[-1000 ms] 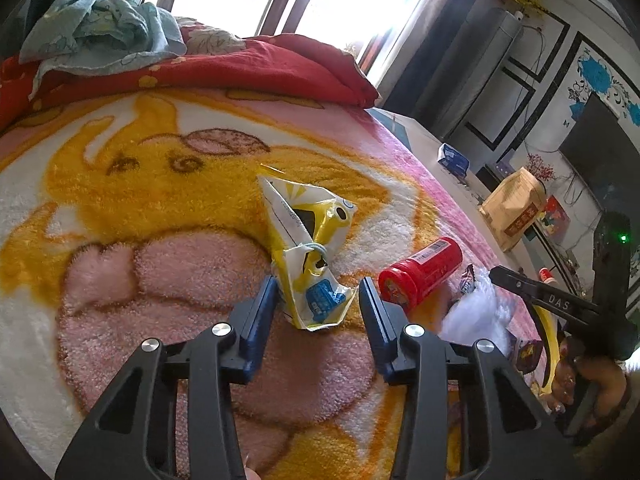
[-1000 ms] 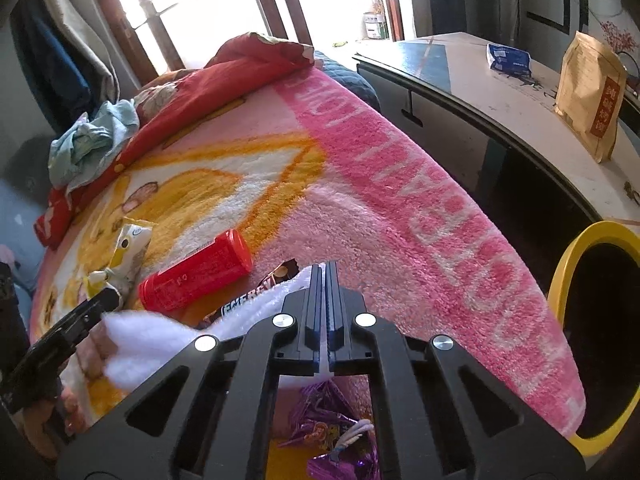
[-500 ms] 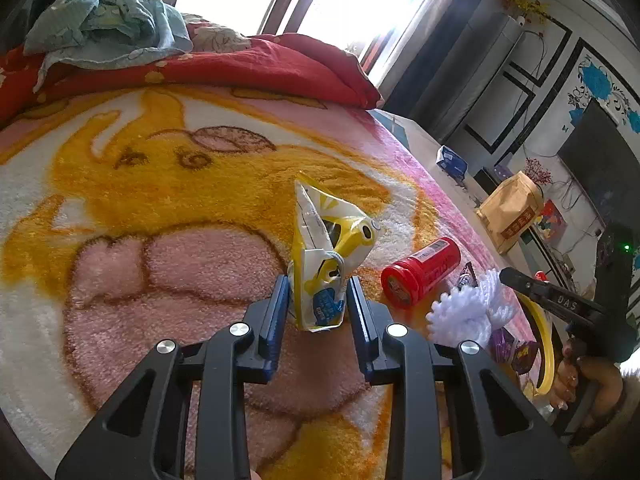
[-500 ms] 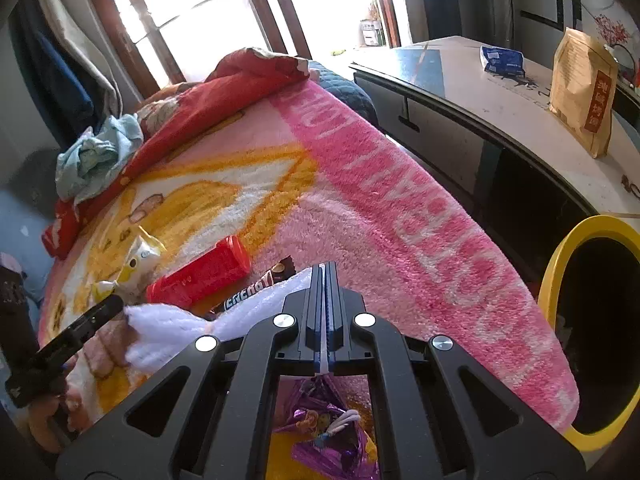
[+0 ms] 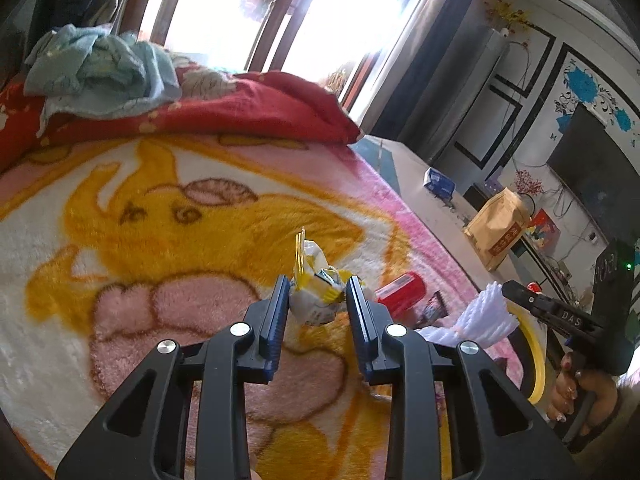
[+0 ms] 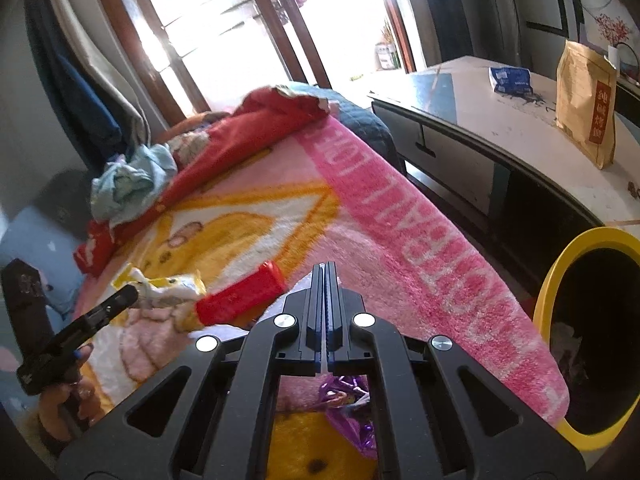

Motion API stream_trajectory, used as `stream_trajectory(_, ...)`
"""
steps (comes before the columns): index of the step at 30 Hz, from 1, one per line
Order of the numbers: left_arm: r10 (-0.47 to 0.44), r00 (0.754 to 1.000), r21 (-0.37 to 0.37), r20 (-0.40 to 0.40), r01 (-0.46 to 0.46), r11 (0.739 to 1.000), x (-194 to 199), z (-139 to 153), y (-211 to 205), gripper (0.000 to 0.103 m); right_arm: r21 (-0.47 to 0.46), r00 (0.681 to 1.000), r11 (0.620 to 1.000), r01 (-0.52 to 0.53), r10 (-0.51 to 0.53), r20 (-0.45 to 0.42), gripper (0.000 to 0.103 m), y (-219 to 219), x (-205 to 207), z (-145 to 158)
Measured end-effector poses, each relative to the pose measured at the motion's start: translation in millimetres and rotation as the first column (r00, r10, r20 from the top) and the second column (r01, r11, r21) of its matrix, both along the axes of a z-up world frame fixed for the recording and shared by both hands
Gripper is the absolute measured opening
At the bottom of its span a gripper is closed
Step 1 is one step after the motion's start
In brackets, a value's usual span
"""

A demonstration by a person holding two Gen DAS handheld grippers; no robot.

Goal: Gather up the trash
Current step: 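Carry the yellow chip bag and white mesh sleeve over the bin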

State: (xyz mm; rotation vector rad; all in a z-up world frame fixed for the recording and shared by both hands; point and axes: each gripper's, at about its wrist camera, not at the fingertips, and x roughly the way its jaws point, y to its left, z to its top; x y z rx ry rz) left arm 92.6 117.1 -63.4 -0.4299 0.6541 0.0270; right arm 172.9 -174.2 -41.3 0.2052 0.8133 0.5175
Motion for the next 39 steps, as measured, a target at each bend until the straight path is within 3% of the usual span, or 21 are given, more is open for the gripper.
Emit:
stream_trajectory(16,-0.041,0.994,0.022,0.096,0.039,0.999,-10.2,35.5,-18.7,0.027,0.07,0.998,0.997,0.019,-0.024,0.064,0.0,-16.7,-14.1,27.9)
stream_trajectory(39,-0.196,0.971,0.066,0.14,0.188,0.98,2.5,58.2,-70.8,0.027,0.094,0.984,0.991,0.092,-0.105,0.141,0.0,-52.5,-25.0,55.9)
